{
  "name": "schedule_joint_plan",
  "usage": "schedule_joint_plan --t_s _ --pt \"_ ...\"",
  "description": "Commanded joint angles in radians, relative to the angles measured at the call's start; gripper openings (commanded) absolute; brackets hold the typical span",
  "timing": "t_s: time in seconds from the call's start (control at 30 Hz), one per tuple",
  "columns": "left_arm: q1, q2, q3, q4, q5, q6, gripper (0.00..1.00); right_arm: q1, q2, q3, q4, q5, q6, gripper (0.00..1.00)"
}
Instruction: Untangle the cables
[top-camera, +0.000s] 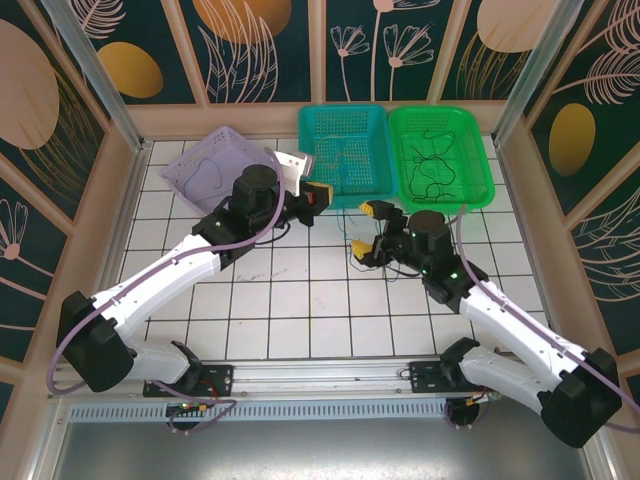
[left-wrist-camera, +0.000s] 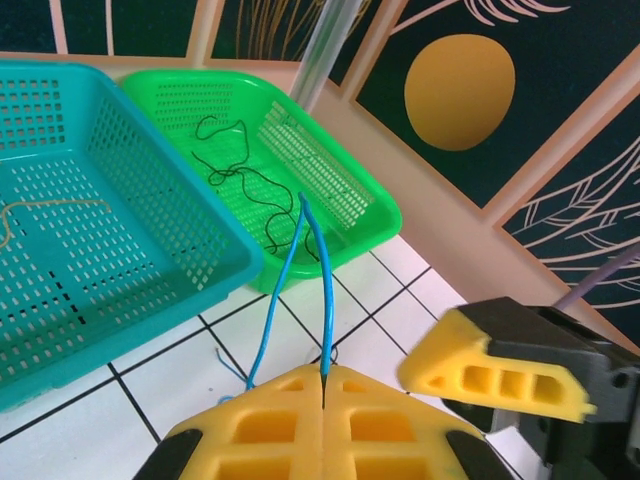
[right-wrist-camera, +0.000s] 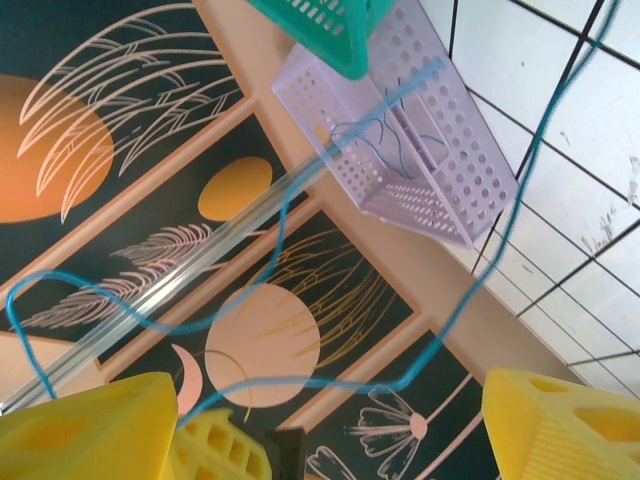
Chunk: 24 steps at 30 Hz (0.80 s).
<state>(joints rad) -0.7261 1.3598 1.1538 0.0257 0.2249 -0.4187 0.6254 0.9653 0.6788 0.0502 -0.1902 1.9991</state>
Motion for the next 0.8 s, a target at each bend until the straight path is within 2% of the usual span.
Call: schedule_joint_plan --t_s 0.0,0.17,0.4,0.7,0.77 --pt "0.003 -0.010 -0.002 0.032 0.041 0.014 0.00 -0.014 0.065 0.004 0.096 0.028 0.282 0.81" --pt "0.002 -0.010 -0.005 0.044 0.064 0.003 0.00 -0.027 0.156 -0.001 0.221 0.037 0.299 0.80" --pt "0.003 -0.019 -0.009 0.046 0.073 -0.001 0.00 -0.061 0.191 -0.018 0.245 0.022 0.282 0.79" --pt "0.004 -0.014 -0.005 0.054 0.100 -0.020 0.00 -0.056 0.267 -0.011 0.306 0.000 0.288 0.78" --pt "0.004 -0.014 -0.005 0.058 0.105 -0.023 0.00 -0.057 0.278 -0.014 0.317 0.008 0.290 0.74"
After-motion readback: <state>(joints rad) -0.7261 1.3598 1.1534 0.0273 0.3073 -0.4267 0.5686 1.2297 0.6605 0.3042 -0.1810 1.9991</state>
